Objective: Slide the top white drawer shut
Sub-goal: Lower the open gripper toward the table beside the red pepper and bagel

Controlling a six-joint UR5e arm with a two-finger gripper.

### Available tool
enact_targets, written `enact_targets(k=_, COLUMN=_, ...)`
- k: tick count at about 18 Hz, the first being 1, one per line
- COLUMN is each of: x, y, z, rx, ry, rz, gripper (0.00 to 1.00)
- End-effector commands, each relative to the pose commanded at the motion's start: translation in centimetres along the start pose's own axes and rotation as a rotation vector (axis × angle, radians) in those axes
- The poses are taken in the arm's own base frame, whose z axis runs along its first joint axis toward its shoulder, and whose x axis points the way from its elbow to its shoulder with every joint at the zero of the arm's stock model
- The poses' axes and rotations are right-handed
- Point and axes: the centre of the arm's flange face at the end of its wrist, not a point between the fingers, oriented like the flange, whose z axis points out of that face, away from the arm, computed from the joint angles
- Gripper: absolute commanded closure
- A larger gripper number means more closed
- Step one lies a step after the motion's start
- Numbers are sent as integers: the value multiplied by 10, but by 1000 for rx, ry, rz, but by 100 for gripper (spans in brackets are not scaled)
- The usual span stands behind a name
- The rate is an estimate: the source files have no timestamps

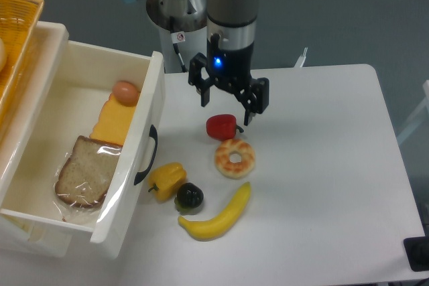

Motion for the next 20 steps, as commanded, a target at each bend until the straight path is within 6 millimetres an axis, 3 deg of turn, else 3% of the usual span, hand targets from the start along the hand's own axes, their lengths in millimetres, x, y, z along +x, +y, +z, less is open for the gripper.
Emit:
enact_targets(k=6, x=-17, y=-5, z=15, rx=-26, ry=-5, rz=-73, gripper=0)
enact_targets(k=14, x=-11, y=-10, z=47, rx=-56, ry=39, rz=-128, gripper=0)
enact_targets(k=20, x=-18, y=-10, z=76, rx=-93, ry=67, rz=-183, gripper=0)
